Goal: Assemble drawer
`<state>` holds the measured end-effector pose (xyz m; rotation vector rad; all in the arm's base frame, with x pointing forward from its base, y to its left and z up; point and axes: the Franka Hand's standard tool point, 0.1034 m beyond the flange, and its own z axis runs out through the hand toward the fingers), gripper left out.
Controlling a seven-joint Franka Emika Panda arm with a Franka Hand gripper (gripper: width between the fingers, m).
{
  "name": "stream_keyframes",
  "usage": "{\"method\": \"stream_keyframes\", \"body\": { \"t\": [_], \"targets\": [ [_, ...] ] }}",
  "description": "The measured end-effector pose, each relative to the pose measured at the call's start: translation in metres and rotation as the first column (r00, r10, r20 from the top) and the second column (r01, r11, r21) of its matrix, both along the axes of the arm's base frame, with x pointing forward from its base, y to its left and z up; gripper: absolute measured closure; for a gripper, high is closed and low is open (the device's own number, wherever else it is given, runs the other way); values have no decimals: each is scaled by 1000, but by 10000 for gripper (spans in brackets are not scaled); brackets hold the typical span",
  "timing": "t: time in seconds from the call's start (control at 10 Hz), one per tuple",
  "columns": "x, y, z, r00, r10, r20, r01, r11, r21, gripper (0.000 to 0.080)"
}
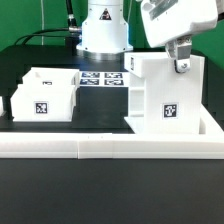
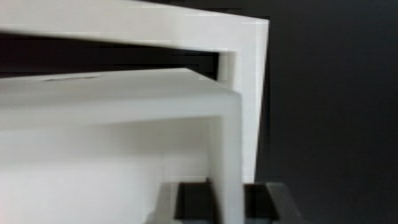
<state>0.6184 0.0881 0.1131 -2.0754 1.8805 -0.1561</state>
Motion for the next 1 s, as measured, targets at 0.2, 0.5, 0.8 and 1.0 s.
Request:
{"method": "stream_keyframes", "body": {
  "t": [0.2,0.5,0.8,1.0],
  "targets": [
    [5,3,-2,999,35,9,-35,999,-7,748],
    [20,11,-4,1000,20,0,-20,1000,12,745],
    [27,11,-9,999,8,-42,-7,999,31,745],
    [26,11,-8,999,13,-47,-12,999,32,742]
  ]
}}
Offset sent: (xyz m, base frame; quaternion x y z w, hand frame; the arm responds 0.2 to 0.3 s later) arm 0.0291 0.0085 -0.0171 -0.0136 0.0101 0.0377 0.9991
